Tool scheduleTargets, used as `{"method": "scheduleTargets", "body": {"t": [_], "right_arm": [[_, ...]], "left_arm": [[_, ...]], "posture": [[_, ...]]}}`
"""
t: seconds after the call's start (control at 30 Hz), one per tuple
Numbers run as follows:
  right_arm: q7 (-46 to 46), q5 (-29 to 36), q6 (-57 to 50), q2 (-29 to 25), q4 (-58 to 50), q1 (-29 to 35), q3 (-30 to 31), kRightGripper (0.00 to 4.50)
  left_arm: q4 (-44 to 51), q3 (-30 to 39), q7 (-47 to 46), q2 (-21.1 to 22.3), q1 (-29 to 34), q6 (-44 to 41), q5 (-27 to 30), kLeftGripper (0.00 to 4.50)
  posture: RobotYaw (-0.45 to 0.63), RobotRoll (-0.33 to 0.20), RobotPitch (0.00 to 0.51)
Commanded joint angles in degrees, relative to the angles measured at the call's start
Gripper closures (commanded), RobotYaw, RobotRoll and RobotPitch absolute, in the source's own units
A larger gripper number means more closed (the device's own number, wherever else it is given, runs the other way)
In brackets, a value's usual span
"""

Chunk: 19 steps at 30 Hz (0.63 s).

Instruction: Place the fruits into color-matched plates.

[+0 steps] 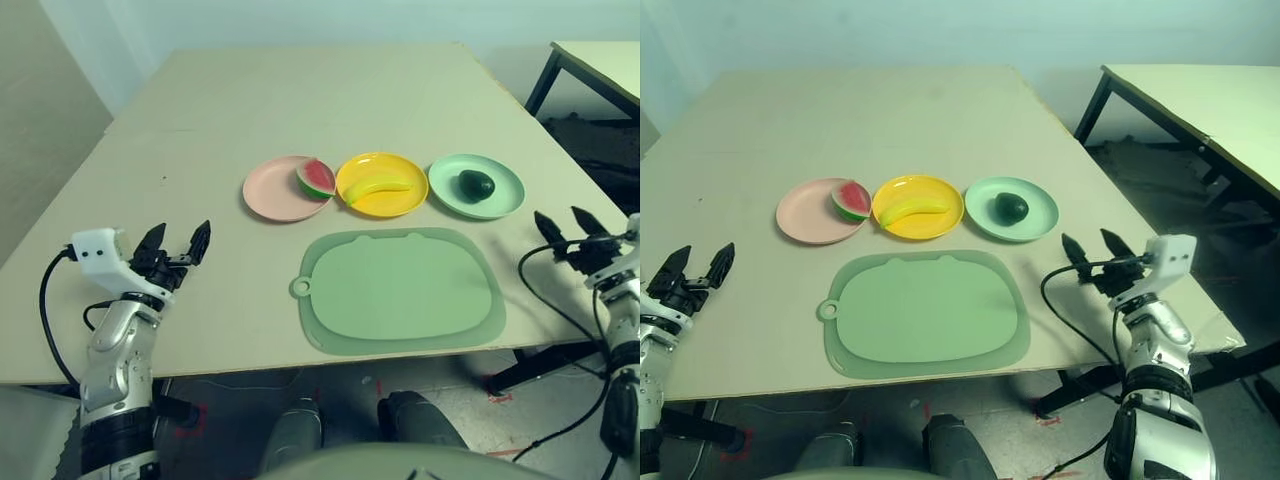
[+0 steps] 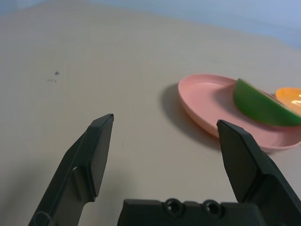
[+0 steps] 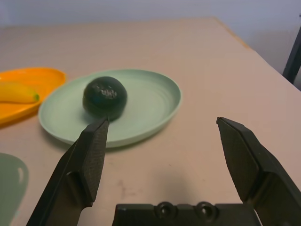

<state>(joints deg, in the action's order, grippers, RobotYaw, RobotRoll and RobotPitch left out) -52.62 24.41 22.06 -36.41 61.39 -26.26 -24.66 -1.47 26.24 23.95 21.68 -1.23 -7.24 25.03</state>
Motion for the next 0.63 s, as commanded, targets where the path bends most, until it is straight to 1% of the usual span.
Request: {"method": "scheduleTargets", "body": {"t": [0.03,0.1,0.23,0.3,0.37,0.43,0.47,0.5,0.63], "right_arm": [[-1.08,-0.38,0.69,-0.89,2.17,-1.21,-0.74,0.0],[-1.58,-0.1,0.43,-1.64,3.13,-2.0,-1.18,0.0],[-2.6,0.15,-0.38,-3.25,4.13,-3.11,-1.91,0.0],[-3.19,0.07,-0.85,-4.44,4.81,-3.7,-2.26,0.0],[-3.69,0.02,-1.37,-5.57,5.57,-4.34,-2.58,0.0],[-3.96,-0.17,-1.53,-6.14,5.61,-5.33,-2.43,0.0],[-4.26,-0.27,-1.36,-6.27,5.64,-5.57,-2.35,0.0],[-4.22,-0.26,-1.53,-6.61,5.78,-5.86,-2.47,0.0],[-3.16,-0.77,-1.94,-7.48,7.09,-7.13,-2.45,0.0]], "left_arm": [[-1.66,-0.97,-0.19,-0.1,-0.57,0.9,-0.91,0.04],[-1.4,-1.57,-0.84,-0.65,-0.94,1.01,-1.29,0.04],[-0.47,-4.18,-1.14,-1.75,-1.13,1.45,-2.64,0.04],[0.62,-5.44,-2.1,-2.91,-1.4,1.24,-3.01,0.04],[1.49,-6.56,-3.14,-4.11,-1.66,1.22,-3.44,0.04],[1.76,-6.45,-3.44,-4.69,-2.12,1.26,-2.62,0.04],[1.81,-6.47,-3.51,-5.09,-2.05,1.64,-2.4,0.04],[2.04,-6.7,-3.43,-5.41,-1.47,2.06,-2.56,0.04],[2.19,-6.83,-3.71,-6.25,-0.16,2.95,-2.75,0.04]], "posture": [[-0.07,0.0,0.048],[-0.07,0.0,0.062],[-0.07,0.0,0.068],[-0.07,0.0,0.081],[-0.08,0.0,0.078],[-0.08,0.0,0.106],[-0.09,0.0,0.085],[-0.09,0.0,0.08],[-0.08,0.0,0.094]]}}
